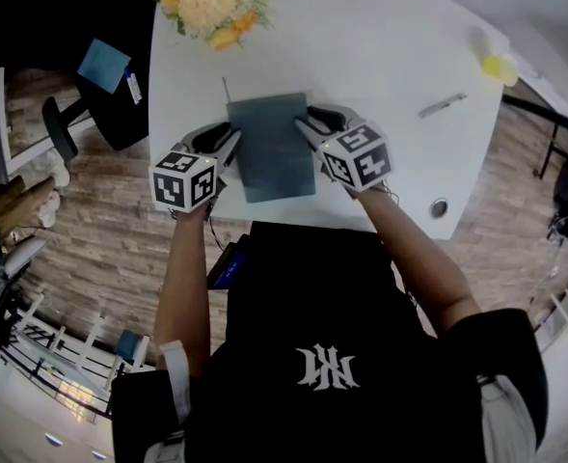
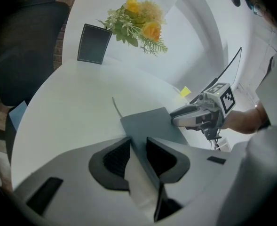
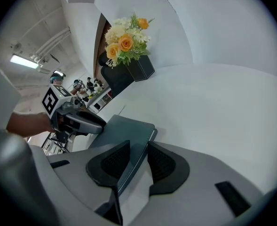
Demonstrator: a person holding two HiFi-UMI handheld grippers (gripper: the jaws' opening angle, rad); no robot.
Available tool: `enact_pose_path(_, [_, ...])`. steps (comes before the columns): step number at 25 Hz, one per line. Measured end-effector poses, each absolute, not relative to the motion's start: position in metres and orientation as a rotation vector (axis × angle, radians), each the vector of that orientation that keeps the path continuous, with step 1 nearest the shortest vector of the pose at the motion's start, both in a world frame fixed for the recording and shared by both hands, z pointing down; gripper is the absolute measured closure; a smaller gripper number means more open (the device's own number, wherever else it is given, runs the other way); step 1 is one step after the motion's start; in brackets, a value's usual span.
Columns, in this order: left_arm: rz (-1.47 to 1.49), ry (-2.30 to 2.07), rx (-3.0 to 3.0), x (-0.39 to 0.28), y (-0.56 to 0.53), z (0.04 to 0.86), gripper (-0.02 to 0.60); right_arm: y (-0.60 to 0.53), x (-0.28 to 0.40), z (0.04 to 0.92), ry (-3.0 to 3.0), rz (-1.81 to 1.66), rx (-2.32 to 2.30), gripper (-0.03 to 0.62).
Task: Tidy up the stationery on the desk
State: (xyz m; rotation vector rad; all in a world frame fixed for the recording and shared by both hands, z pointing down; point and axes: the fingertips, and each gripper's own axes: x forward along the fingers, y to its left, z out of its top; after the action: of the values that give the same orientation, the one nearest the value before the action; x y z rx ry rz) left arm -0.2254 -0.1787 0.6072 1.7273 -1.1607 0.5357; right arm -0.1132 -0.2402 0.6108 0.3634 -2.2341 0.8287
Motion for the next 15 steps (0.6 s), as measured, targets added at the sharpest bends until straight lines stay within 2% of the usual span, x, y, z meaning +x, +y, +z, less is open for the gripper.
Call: enact_pose_path(15, [0.624,-1.109,1.775,-0.211,-0.185,0.606,0.483,-0.236,-0.093,0.609,-2.222,0.763,0.403,0.474])
